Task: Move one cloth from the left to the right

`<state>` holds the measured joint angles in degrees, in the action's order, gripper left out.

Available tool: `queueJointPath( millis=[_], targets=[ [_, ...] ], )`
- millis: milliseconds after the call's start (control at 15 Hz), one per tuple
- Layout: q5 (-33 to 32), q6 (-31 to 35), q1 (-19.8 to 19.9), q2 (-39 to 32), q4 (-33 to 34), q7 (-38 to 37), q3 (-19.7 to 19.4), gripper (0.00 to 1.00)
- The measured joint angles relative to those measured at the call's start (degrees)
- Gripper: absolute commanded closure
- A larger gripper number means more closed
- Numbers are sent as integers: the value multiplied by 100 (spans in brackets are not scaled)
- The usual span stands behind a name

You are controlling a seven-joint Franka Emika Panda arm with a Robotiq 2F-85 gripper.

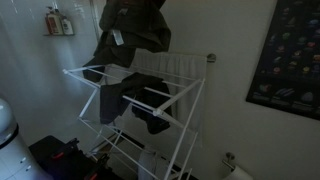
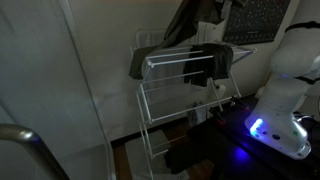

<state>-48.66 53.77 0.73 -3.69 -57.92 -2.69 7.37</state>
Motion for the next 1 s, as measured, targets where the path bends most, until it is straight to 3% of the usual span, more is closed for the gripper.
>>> queueJointPath(
  millis=[400,1000],
  targets=[
    [-166,17,177,730,31,-217,-258,95],
    [-440,91,542,954,96,-1032,-901,95]
  ],
)
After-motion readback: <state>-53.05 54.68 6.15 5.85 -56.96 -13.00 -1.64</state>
